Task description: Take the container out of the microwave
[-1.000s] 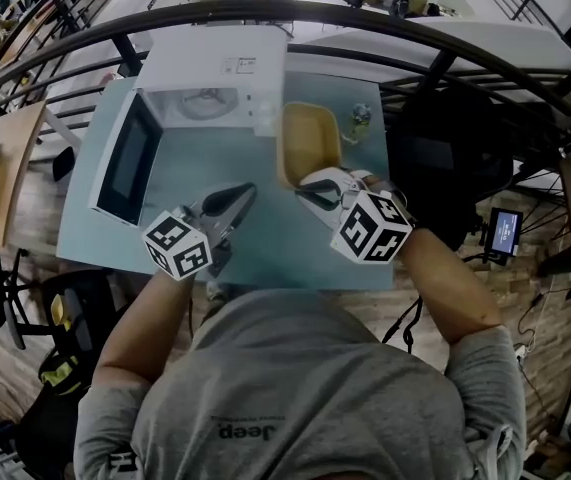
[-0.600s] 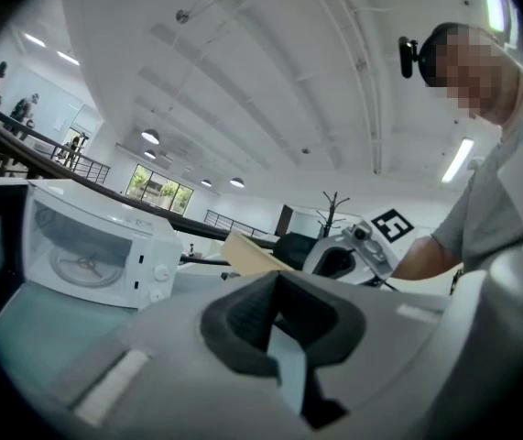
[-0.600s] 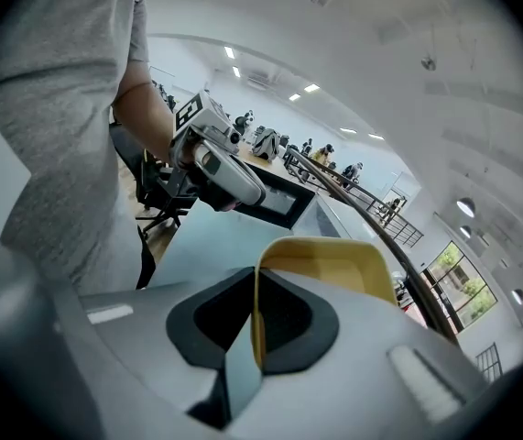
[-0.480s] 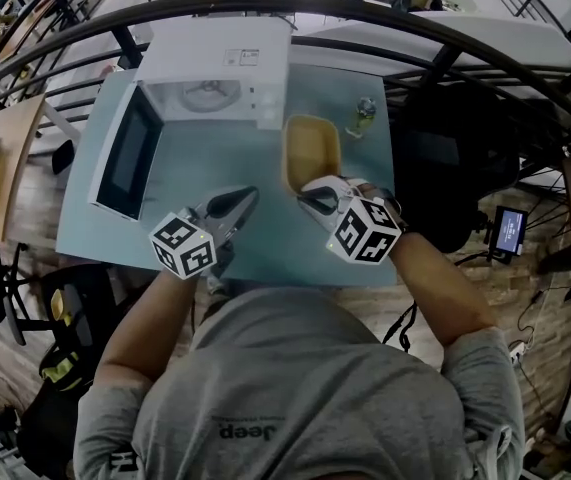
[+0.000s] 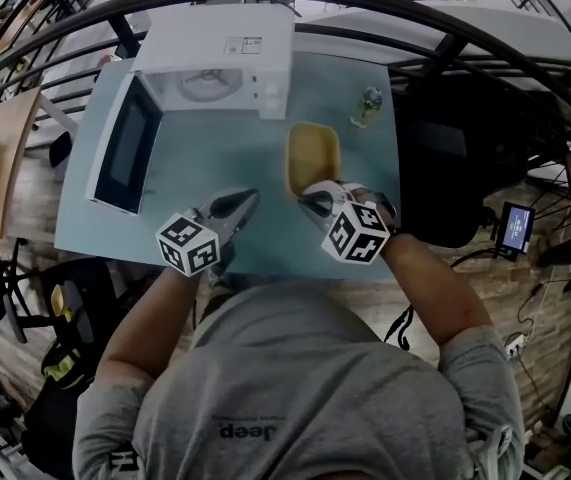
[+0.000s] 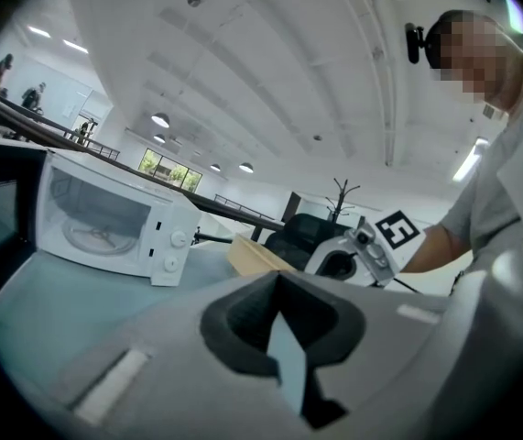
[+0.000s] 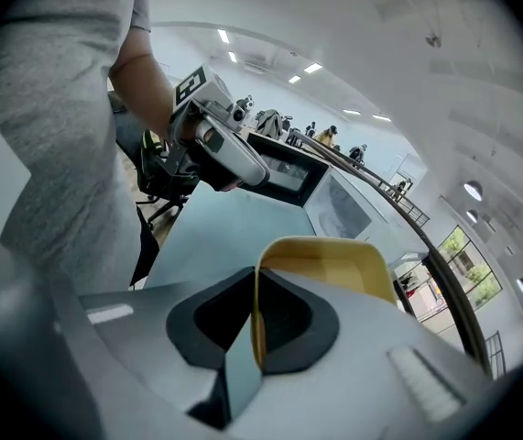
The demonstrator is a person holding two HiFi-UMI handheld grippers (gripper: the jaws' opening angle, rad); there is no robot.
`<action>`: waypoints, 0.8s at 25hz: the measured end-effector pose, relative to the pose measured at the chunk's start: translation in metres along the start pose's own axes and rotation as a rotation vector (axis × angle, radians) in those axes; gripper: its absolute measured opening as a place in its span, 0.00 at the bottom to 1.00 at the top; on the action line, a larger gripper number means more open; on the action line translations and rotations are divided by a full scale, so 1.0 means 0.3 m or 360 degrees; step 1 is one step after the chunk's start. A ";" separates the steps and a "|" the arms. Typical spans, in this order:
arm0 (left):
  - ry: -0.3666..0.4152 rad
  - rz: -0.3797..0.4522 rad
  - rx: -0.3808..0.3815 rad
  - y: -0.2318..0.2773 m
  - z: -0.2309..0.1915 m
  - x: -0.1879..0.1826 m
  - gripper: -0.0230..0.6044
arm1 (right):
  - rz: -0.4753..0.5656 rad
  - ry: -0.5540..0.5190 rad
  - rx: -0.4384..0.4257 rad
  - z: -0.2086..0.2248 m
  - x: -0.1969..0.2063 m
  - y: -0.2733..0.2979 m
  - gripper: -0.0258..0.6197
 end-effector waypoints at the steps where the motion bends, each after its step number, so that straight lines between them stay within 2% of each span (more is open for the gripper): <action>1: -0.0005 -0.0012 0.0002 0.000 -0.005 0.011 0.08 | -0.0010 0.0002 -0.0002 -0.002 0.006 0.014 0.07; 20: -0.0102 -0.0174 0.0028 0.014 -0.115 0.196 0.08 | -0.0172 0.0067 -0.0031 0.011 0.107 0.261 0.07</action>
Point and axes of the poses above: the fingertips, and each gripper's own axes: y forward along the fingers, z to its right, x out of its underside, the point moved 9 cm from there along -y, backward along the fingers, and after that the axes turned 15 degrees about y, right-handed, at the moved point
